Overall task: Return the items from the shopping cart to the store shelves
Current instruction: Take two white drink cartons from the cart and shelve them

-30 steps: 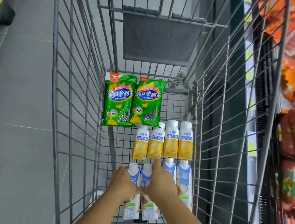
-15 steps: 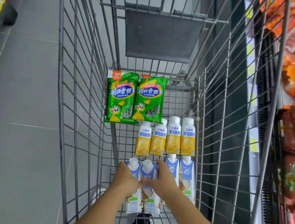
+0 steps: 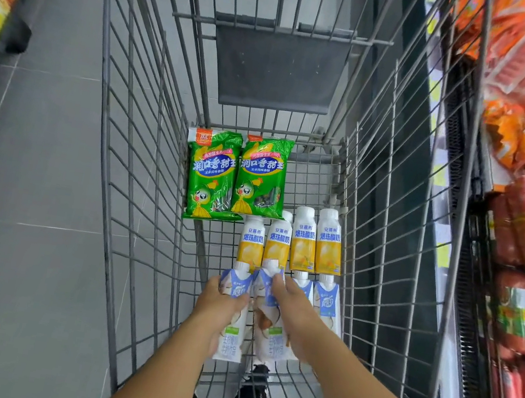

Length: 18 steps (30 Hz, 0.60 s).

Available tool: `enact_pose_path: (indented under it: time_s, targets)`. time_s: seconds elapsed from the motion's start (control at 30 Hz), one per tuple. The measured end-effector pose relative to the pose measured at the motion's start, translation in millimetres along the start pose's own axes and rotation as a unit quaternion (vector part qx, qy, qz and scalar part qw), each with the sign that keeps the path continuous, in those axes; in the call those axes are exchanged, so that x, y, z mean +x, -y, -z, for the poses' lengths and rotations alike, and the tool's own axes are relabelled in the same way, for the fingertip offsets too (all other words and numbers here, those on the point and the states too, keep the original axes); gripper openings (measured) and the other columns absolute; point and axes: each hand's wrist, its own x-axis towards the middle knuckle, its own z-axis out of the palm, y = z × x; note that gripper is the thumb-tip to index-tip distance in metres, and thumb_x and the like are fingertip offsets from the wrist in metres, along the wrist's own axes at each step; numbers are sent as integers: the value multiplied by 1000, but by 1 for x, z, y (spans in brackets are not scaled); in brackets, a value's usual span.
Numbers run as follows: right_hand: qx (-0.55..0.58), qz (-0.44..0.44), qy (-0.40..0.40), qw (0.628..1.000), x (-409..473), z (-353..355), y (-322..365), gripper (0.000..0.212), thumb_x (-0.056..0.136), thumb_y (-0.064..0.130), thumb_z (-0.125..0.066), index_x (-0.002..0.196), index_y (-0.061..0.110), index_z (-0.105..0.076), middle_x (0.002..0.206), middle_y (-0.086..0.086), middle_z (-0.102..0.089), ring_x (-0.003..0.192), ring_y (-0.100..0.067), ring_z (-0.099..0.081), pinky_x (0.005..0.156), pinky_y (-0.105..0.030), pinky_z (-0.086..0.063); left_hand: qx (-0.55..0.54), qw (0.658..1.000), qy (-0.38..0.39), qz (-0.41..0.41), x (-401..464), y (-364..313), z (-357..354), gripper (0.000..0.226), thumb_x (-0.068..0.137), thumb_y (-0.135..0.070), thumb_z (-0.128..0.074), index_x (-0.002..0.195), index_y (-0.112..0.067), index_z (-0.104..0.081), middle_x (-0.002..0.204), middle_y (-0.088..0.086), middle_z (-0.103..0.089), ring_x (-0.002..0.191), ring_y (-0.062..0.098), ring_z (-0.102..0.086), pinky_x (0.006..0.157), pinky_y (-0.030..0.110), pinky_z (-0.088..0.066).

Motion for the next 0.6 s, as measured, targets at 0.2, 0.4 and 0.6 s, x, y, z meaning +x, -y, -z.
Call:
enact_pose_path:
  time_s: [0.2,0.4,0.6]
  targets:
    - [25,-6,-8,1000,-28,5,33,83,76,78,-53,131,16,-52,123,-5,-66,118,-27,-57,98,-40,-38,-25,999,19,-8,-38,-34,9,24,94,-14,-65,117,-19,-59,109,15,-71,98,35,-69,85,55,-56]
    - [41,123,18,991,-102,18,93,56,83,63,-62,98,9,-63,91,-15,-68,87,-28,-63,83,-42,-48,-15,993,70,-89,-115,-102,25,15,93,-12,-67,107,-8,-65,90,14,-75,73,27,-69,72,45,-58]
    - [55,289,1,956,-211,33,158,24,100,34,-51,90,13,-56,66,5,-64,59,-10,-59,60,-24,-46,3,969,131,-209,-224,-176,32,14,95,-7,-61,109,-9,-64,95,12,-76,76,25,-71,67,37,-57]
